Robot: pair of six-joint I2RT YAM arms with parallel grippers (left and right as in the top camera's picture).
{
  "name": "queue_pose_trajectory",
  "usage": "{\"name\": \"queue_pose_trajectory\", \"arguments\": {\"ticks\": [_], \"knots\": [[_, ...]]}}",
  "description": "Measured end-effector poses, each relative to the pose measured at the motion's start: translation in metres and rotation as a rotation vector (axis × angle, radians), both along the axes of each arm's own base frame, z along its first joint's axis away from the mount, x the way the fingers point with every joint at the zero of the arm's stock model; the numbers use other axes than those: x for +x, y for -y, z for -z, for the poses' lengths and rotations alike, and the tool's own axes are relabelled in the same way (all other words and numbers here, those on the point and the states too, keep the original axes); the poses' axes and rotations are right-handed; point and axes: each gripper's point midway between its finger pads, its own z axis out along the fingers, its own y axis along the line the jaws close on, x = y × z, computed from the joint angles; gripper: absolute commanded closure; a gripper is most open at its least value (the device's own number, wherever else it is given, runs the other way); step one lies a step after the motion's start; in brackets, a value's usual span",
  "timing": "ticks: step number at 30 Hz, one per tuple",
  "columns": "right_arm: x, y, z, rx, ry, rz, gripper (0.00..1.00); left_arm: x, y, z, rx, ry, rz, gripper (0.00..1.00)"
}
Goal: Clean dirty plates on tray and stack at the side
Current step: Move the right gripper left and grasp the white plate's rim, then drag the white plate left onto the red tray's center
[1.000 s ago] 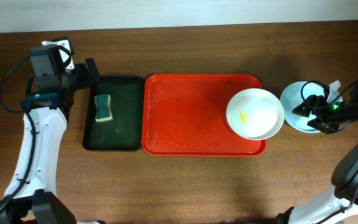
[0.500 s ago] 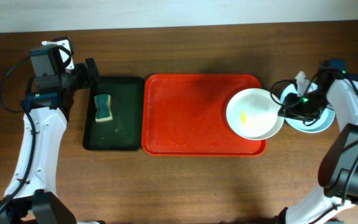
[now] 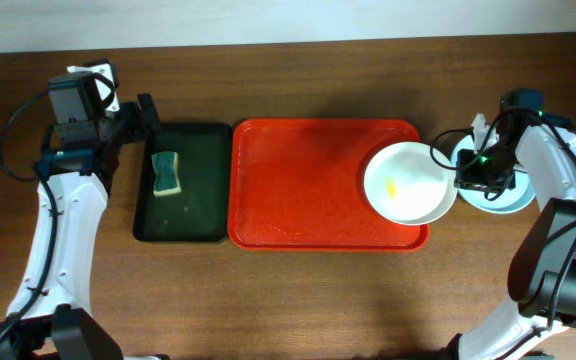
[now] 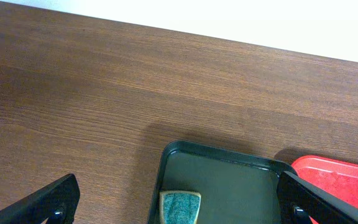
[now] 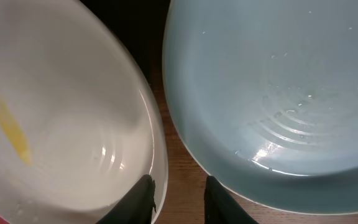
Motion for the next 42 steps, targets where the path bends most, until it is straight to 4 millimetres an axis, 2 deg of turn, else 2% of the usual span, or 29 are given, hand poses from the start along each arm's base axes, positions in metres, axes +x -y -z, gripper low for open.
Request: {"name": "queue_pose_trajectory", "arguments": {"ticks": [9,28,35,38,42], "knots": [[0.000,0.000,0.003,0.005,-0.009,0.037,0.76,0.000,0.000,0.000,0.000,0.000,0.000,0.01],[0.012,0.003,0.003,-0.002,0.036,0.043,0.76,0.000,0.000,0.000,0.000,0.000,0.000,0.01],[0.008,0.000,0.016,0.009,0.038,0.042,0.76,0.000,0.000,0.000,0.000,0.000,0.000,0.01],[0.007,-0.003,0.018,0.024,0.034,0.056,0.95,0.000,0.000,0.000,0.000,0.000,0.000,0.01],[0.008,-0.007,0.018,0.048,0.038,0.064,0.96,0.000,0.000,0.000,0.000,0.000,0.000,0.01]]}}
